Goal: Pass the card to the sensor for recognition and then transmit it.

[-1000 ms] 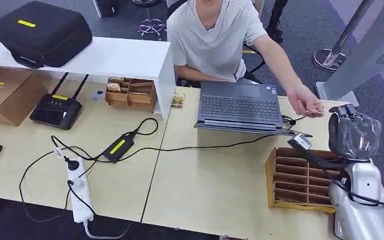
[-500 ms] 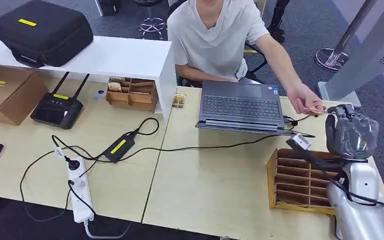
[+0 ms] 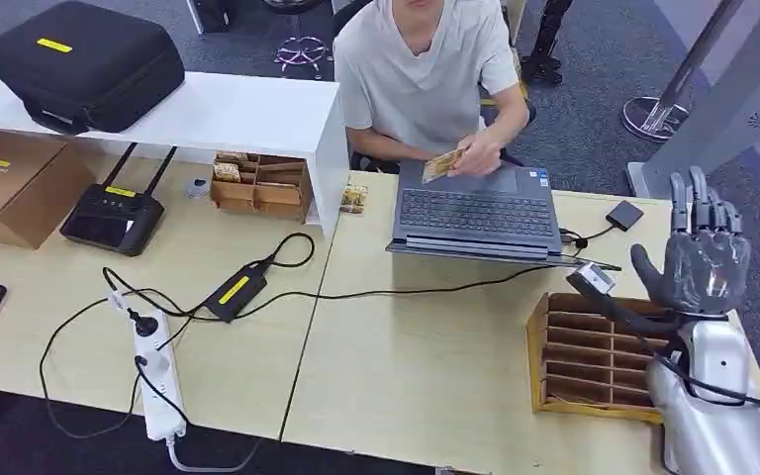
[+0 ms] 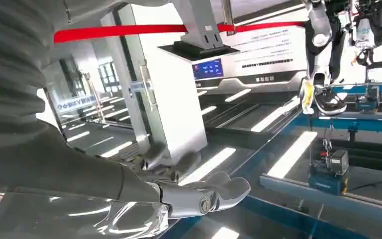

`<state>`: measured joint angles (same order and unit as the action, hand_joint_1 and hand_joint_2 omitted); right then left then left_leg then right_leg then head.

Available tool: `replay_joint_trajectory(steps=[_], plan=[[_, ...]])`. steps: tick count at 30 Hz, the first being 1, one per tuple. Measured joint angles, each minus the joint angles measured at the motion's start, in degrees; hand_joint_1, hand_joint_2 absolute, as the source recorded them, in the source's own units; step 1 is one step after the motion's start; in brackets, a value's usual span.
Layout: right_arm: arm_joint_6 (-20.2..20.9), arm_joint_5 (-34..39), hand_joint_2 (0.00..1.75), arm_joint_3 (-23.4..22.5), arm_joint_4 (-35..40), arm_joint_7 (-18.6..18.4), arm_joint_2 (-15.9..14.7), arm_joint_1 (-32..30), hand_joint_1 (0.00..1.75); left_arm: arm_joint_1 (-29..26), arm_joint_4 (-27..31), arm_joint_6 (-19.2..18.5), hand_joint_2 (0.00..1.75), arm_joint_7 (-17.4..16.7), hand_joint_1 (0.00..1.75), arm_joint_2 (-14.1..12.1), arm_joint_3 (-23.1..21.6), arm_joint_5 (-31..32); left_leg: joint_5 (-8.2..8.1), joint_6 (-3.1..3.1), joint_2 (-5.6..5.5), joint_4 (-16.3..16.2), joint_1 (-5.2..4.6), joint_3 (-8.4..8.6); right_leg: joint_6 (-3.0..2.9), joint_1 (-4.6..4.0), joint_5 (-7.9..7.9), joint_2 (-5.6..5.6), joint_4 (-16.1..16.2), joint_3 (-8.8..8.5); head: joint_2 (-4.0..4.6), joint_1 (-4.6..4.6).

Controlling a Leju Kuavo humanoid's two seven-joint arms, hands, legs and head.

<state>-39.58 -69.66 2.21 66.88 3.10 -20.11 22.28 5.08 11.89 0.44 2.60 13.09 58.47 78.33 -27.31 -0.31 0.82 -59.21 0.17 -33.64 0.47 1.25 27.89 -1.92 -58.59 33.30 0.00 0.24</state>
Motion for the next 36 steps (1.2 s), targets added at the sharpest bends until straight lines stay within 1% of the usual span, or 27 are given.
replay_joint_trajectory(steps=[4,6,9,13,18,19,20,22,25,28,33,36], plan=[[0.00,-0.20,1.75,-0.44,-0.88,-0.68,-1.62,-0.01,0.00,-0.04,0.00,0.09,1.75,-0.18,0.00,-0.02,0.00,-0.26,0.00,0.00,0.00,-0.01,0.00,-0.01,0.00,0.00,0.00,0.00,0.01,0.00,0.00,0.00],[0.02,-1.49,1.75,-0.74,-1.64,-1.97,-2.73,0.00,0.00,-0.07,0.00,0.09,1.75,-0.17,0.00,-0.02,0.00,-0.50,-0.01,0.01,0.00,-0.01,-0.01,-0.01,0.00,0.01,0.00,0.00,0.02,0.00,0.00,0.00],[0.17,-3.17,1.75,-1.60,-3.46,-4.31,-5.25,0.09,0.00,-0.13,0.00,0.20,1.75,-0.18,0.00,-0.02,0.02,-0.74,-0.01,0.01,-0.05,-0.02,-0.02,-0.03,0.00,0.01,0.00,-0.07,0.03,0.00,0.00,0.00],[0.48,-7.66,1.75,-3.60,-7.34,-8.45,-10.55,0.49,0.00,-0.31,0.00,0.37,1.75,-0.55,0.00,-0.07,0.33,-1.46,-0.03,0.04,-0.08,-0.04,-0.04,-0.06,0.03,0.03,-0.02,-0.09,0.04,0.00,0.00,0.00],[2.82,-15.52,1.75,-6.43,-13.60,-14.69,-17.38,1.02,0.00,-0.54,0.00,0.68,1.75,-1.20,0.00,-0.09,0.55,-1.86,-0.04,0.05,-0.18,-0.05,-0.05,-0.10,0.04,0.04,-0.01,-0.17,0.05,0.00,0.00,0.00],[3.02,-16.00,1.75,-7.06,-14.90,-15.60,-18.64,1.03,0.00,-0.60,0.00,0.79,1.75,-1.20,0.00,-0.07,0.61,-1.86,-0.05,0.06,-0.18,-0.05,-0.05,-0.11,0.05,0.04,-0.01,-0.17,0.05,0.00,0.00,-0.02],[3.02,-16.06,1.75,-7.52,-15.77,-15.76,-19.54,1.03,0.00,-0.68,0.00,0.79,1.75,-1.22,0.00,-0.07,0.66,-1.95,-0.05,0.06,-0.17,-0.05,-0.05,-0.11,0.05,0.04,0.00,-0.15,0.05,0.01,0.00,0.00],[3.28,-16.20,1.75,-8.13,-17.20,-16.26,-20.90,1.03,0.00,-0.75,0.00,0.81,1.75,-1.36,0.00,-0.07,0.81,-1.99,-0.06,0.07,-0.06,-0.05,-0.05,-0.08,0.05,0.03,-0.01,-0.07,0.05,0.03,0.00,0.00],[6.20,-16.44,1.75,-8.96,-19.03,-19.66,-22.83,0.63,0.00,-0.72,0.00,0.96,1.75,-1.75,0.00,-0.02,0.83,-2.01,-0.05,0.07,-0.09,-0.05,-0.05,-0.07,0.08,0.04,0.02,-0.12,0.06,0.08,0.00,0.02],[8.35,-16.52,1.75,-10.82,-20.72,-21.97,-25.09,-0.80,0.00,-0.91,0.00,1.25,1.75,-2.30,0.00,0.00,0.85,-2.01,-0.05,0.07,-0.16,-0.05,-0.05,-0.09,0.08,0.03,0.02,-0.18,0.05,0.07,0.00,0.00],[9.60,-16.55,1.75,-15.37,-23.39,-23.61,-28.06,-5.04,0.00,-0.98,0.00,1.49,1.75,-3.08,0.00,0.02,0.85,-1.70,-0.09,0.10,-0.15,-0.04,-0.05,-0.12,0.08,0.04,0.03,-0.14,0.05,0.08,0.00,0.00],[10.60,-16.59,1.75,-17.95,-23.95,-24.70,-28.68,-7.89,0.00,-0.97,0.00,1.66,1.75,-3.30,0.00,0.09,0.85,-1.62,-0.13,0.12,-0.13,-0.04,-0.05,-0.11,0.10,0.03,0.05,-0.12,0.07,0.08,0.00,0.02]])
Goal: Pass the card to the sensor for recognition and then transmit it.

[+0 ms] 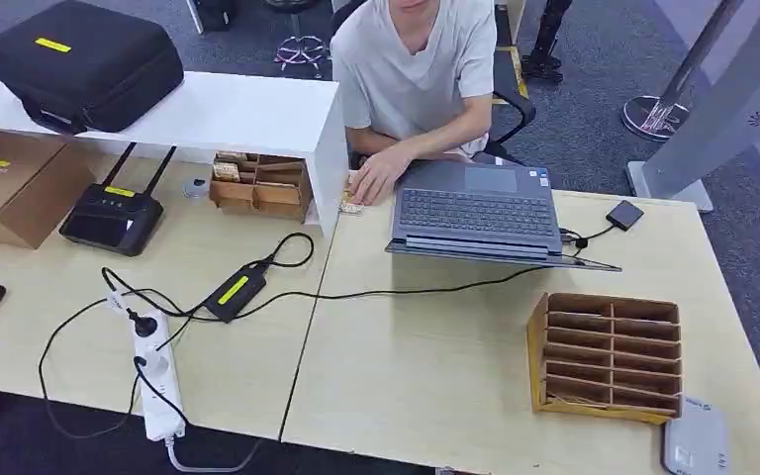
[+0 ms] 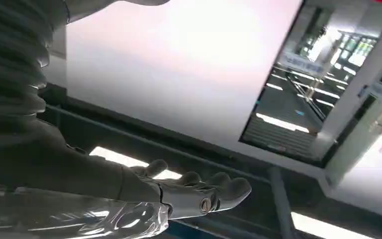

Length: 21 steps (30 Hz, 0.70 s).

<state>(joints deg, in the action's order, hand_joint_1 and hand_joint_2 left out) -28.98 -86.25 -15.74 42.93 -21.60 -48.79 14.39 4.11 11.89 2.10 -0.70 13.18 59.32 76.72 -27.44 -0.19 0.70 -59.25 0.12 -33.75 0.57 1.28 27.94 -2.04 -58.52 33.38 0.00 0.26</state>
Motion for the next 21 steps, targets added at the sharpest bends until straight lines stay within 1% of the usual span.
replay_joint_trajectory(steps=[5,7,10,16,19,21], plan=[[3.85,-0.04,1.75,-2.73,-0.20,-2.40,-0.92,-4.83,0.00,0.00,0.00,0.35,1.75,-0.26,0.00,0.20,0.00,0.17,-0.01,0.03,0.00,0.00,0.00,0.02,0.00,0.01,0.00,-0.01,0.00,0.00,0.00,0.00],[4.68,-0.04,1.75,-4.17,-0.70,-2.40,-1.46,-6.71,0.00,0.00,0.00,0.44,1.75,-0.68,0.00,0.26,0.00,0.31,-0.01,0.03,0.00,0.00,0.00,0.01,0.00,0.01,0.00,-0.01,0.00,-0.01,0.00,-0.02],[4.81,-0.04,1.75,-5.81,-1.20,-2.31,-1.94,-8.36,0.00,0.01,0.00,0.50,1.75,-0.77,0.00,0.39,0.00,0.31,-0.03,0.05,0.10,0.00,-0.01,0.03,0.00,0.01,0.00,0.11,0.00,0.00,0.00,-0.02],[4.94,-0.07,1.75,-6.95,-1.77,-2.16,-2.45,-9.74,0.00,0.04,0.00,0.50,1.75,-0.77,0.00,0.46,0.00,0.31,-0.04,0.06,0.20,0.00,-0.01,0.08,0.00,0.01,0.00,0.17,0.00,0.00,0.00,0.00],[6.83,-0.07,1.75,-7.45,-2.01,-2.71,-2.75,-10.63,0.00,0.05,0.00,0.50,1.75,-0.83,0.00,0.46,0.00,0.46,-0.04,0.06,0.19,-0.01,-0.01,0.13,0.00,0.01,0.00,0.15,0.01,-0.02,0.00,-0.02],[8.24,-0.04,1.75,-8.73,-2.32,-2.36,-2.91,-12.05,0.00,0.05,0.00,0.50,1.75,-0.85,0.00,0.46,0.00,0.59,-0.04,0.06,0.13,-0.01,0.00,0.13,0.01,0.01,0.01,0.10,0.03,-0.04,0.00,-0.02]])
